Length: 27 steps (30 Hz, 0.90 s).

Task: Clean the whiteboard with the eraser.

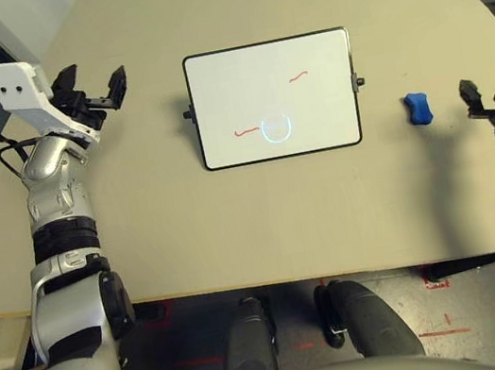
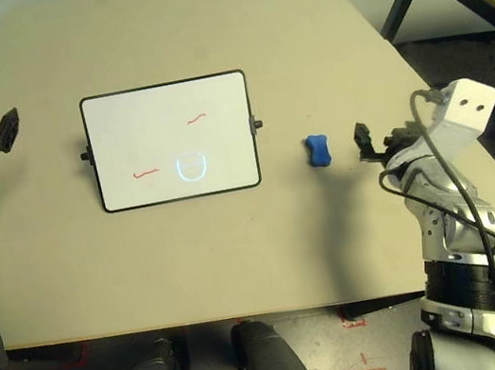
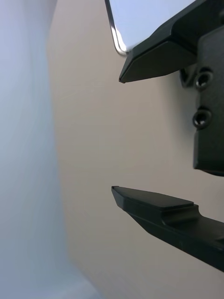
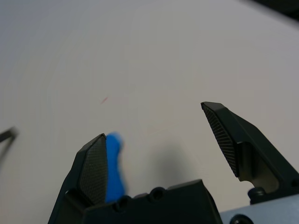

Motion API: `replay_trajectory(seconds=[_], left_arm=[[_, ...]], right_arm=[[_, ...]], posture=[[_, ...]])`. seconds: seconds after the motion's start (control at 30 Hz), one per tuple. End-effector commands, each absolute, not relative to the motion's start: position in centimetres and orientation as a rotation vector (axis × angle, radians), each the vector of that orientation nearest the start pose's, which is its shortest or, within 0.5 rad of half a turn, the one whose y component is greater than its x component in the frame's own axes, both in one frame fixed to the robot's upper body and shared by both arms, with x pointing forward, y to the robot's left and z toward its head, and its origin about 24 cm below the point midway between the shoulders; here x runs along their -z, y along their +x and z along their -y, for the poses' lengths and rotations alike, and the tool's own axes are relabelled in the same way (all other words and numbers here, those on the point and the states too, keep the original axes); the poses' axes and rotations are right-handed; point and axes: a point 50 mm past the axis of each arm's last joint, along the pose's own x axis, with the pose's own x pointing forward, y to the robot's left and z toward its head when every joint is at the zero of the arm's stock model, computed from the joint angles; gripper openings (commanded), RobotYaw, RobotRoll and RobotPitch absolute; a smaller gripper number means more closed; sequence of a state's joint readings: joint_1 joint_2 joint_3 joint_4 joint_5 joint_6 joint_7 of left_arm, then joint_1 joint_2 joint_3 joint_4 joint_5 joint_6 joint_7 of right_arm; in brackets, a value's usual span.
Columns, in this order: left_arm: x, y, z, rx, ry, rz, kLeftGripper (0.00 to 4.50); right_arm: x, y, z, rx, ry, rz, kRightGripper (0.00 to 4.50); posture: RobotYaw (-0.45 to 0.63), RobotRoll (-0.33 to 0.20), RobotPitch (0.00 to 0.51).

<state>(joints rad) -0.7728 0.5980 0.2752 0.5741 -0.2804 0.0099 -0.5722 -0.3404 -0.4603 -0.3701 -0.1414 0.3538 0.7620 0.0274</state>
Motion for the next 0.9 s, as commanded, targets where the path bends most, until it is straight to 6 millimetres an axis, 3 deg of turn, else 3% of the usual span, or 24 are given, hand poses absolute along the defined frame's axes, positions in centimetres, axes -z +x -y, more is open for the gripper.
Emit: replay_trajectory(seconds=[0.03, 0.23, 0.5, 0.9], left_arm=[[-22.2, 35.4, -27.2, 0.293, 0.172, 0.295, 4.5], [-22.4, 35.4, -25.0, 0.364, 0.164, 0.31, 4.5], [-22.6, 35.3, -24.9, 0.373, 0.156, 0.31, 4.5], [-22.4, 35.2, -24.6, 0.376, 0.142, 0.305, 4.5]], right_arm=[[-13.8, 29.3, 26.7, 0.174, 0.025, -0.178, 4.48], [-12.2, 30.1, 26.0, 0.183, -0.011, -0.119, 4.48], [-10.5, 29.9, 25.7, 0.195, 0.0, -0.125, 4.48], [-10.1, 30.3, 25.3, 0.177, 0.02, -0.148, 4.48]], posture=[[-0.11, 0.0, 0.121], [-0.1, 0.0, 0.126], [-0.09, 0.0, 0.134], [-0.09, 0.0, 0.139]])
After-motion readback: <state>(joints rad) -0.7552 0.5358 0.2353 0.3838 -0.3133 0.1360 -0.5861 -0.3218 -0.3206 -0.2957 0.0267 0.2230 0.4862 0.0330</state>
